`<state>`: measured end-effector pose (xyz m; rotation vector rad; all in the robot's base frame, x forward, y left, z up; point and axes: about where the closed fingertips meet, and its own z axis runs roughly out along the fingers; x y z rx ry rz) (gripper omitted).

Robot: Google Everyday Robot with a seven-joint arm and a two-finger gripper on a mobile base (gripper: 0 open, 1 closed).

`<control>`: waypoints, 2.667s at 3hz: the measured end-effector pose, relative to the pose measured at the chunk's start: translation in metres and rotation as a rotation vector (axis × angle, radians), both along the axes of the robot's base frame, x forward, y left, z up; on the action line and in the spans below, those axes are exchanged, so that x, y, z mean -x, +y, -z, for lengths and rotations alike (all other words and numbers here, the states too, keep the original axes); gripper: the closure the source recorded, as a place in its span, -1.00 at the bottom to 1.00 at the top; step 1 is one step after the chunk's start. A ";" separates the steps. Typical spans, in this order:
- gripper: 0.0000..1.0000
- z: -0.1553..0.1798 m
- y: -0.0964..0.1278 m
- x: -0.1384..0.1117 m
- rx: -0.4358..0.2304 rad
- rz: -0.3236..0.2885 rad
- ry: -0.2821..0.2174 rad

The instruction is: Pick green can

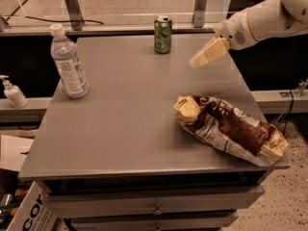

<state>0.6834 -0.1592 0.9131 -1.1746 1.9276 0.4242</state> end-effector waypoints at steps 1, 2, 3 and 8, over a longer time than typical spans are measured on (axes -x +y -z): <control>-1.00 0.011 0.010 -0.040 -0.047 0.032 -0.011; -1.00 0.020 0.024 -0.073 -0.110 0.045 -0.008; -1.00 0.023 0.045 -0.104 -0.169 0.041 -0.006; -0.19 0.049 0.101 -0.169 -0.188 0.018 0.051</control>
Offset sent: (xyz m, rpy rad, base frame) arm 0.1198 0.0345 -0.0229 0.1930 -0.0145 -0.0733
